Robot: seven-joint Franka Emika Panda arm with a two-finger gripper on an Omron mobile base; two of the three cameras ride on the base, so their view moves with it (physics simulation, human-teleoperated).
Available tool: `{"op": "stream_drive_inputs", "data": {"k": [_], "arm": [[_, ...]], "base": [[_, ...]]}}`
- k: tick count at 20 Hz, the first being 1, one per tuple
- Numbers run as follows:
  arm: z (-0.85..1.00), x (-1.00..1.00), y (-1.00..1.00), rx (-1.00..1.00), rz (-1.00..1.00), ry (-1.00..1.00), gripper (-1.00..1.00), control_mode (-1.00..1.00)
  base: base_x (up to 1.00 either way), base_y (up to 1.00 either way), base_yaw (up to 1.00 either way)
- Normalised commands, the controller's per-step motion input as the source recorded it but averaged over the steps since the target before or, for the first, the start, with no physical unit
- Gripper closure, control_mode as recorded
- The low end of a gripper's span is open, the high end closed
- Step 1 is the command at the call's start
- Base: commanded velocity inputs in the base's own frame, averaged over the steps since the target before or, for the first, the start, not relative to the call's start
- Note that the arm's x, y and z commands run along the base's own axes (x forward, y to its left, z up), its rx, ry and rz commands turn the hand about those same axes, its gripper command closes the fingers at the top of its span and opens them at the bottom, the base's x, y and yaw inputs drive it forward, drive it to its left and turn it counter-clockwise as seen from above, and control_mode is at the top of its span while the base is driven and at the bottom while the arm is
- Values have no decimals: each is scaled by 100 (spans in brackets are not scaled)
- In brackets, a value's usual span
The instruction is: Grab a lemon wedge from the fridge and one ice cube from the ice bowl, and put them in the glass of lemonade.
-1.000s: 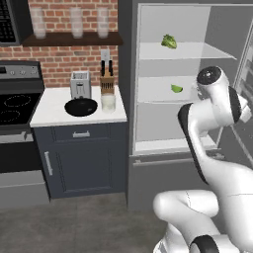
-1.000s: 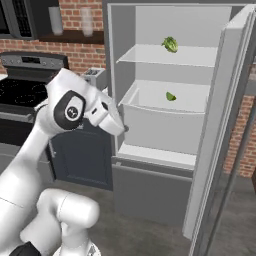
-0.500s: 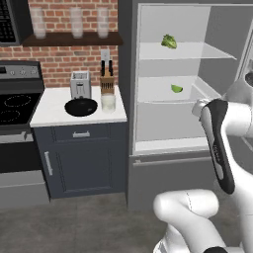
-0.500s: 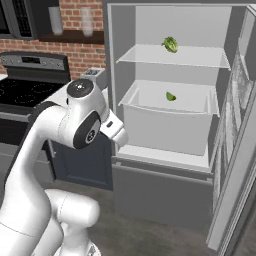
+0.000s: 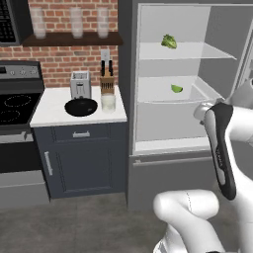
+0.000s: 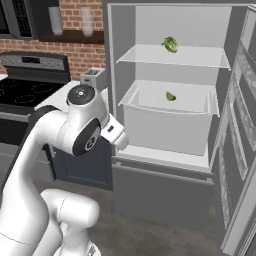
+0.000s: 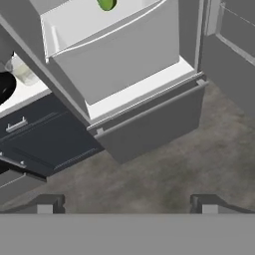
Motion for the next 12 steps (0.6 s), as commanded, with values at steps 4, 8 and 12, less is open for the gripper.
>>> {"op": "stream_drive_inputs", "data": {"k": [4, 8, 12], "arm": [[-9, -10, -13, -3, 0, 0, -100, -100], [-38, -5, -43, -8, 0, 0, -100, -100], [-28, 10, -15, -7, 0, 0, -100, -100]], "base": [[0, 0, 0], [0, 0, 0], [0, 0, 0]]}}
